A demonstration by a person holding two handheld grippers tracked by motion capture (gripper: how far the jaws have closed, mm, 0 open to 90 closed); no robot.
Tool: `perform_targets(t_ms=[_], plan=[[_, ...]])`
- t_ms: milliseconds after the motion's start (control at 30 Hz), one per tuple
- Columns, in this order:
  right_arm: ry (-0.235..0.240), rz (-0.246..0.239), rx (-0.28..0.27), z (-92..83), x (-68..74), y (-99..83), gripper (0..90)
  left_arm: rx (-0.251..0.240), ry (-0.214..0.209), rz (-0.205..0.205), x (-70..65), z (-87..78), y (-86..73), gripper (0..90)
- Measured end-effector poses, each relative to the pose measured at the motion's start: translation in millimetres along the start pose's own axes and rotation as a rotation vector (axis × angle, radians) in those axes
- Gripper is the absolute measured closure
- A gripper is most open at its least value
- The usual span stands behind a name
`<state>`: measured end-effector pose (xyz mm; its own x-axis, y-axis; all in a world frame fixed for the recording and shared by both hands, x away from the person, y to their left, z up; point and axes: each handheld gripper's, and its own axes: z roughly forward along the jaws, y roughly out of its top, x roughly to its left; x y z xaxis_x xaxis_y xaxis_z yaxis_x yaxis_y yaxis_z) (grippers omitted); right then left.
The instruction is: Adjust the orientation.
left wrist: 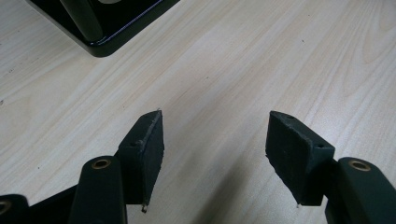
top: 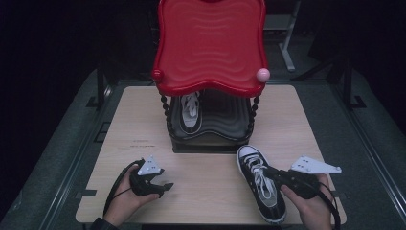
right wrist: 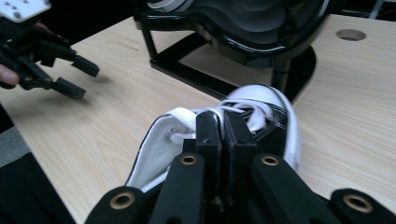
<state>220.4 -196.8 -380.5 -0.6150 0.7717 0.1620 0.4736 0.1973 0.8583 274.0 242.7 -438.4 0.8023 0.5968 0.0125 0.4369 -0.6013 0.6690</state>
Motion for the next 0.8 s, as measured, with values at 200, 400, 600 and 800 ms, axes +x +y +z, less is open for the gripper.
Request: perform_targets(t_ms=[200,400,600,800], plan=[[0.056,-0.012,0.003,11.3,12.5,2.9,85.7,0.001,-0.002,0.004,-1.2,0.6,0.6,36.5],[0.123,-0.06,0.024,43.7,31.7,9.6,85.7,0.002,-0.003,0.005,-1.9,1.5,1.0,36.5],[0.161,-0.097,0.034,69.9,42.4,12.6,85.7,-0.005,0.005,0.003,-0.8,1.1,1.5,37.4],[0.186,-0.139,0.036,87.8,48.8,13.7,85.7,0.001,0.0,0.012,-0.6,0.7,1.2,37.9]])
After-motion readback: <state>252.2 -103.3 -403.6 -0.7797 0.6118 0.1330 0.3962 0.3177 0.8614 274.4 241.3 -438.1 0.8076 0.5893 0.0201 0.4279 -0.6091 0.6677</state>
